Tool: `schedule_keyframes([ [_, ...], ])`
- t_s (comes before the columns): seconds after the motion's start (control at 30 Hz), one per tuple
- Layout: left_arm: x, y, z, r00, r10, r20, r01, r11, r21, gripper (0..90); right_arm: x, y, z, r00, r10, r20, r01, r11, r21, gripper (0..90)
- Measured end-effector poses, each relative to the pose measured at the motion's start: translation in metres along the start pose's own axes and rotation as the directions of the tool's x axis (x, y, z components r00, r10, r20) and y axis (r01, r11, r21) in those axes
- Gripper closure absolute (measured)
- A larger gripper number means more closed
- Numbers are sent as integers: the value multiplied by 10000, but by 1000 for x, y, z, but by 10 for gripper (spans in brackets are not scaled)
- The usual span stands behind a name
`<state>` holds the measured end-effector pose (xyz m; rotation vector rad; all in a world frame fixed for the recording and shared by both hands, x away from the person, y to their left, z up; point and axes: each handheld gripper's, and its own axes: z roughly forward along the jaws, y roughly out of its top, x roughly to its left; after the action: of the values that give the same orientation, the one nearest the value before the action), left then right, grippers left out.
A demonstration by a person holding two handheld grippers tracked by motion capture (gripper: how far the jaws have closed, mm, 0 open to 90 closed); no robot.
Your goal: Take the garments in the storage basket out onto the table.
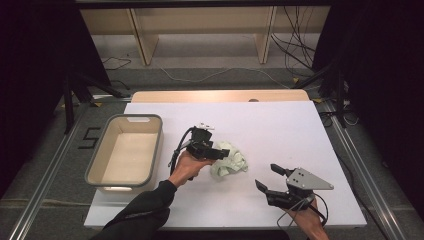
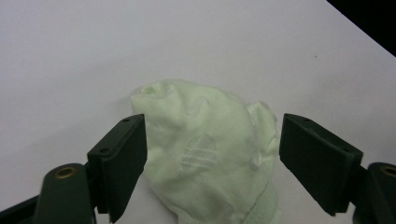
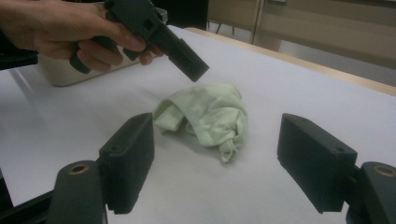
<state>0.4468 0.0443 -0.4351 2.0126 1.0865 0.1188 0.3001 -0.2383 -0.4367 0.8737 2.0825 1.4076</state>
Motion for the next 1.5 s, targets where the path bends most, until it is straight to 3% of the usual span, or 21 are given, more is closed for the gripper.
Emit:
schedule_keyframes([
  [0.33, 1, 0, -6, 9998, 61, 164, -61, 10000, -33, 205, 0, 0, 0, 10000, 33, -25, -33, 10000, 11, 281],
  [0.7, 3, -1, -19, 9982, 103, 594, -75, 9988, -477, 157, -1, 0, 0, 9999, 115, -100, -115, 9999, -1, 281],
  [1.13, 5, -1, -29, 9979, 97, 635, -46, 9968, -803, 156, -1, -1, 0, 9996, 259, -148, -259, 9997, 52, 281],
  [1.37, 5, -3, -36, 9949, 603, 807, -506, 9918, -1171, 152, -2, -1, 0, 9994, 294, -192, -294, 9996, 41, 281],
  [1.5, 4, -6, -42, 9907, 929, 991, -758, 9835, -1641, 152, -2, -1, 0, 9994, 274, -192, -273, 9996, 60, 281],
])
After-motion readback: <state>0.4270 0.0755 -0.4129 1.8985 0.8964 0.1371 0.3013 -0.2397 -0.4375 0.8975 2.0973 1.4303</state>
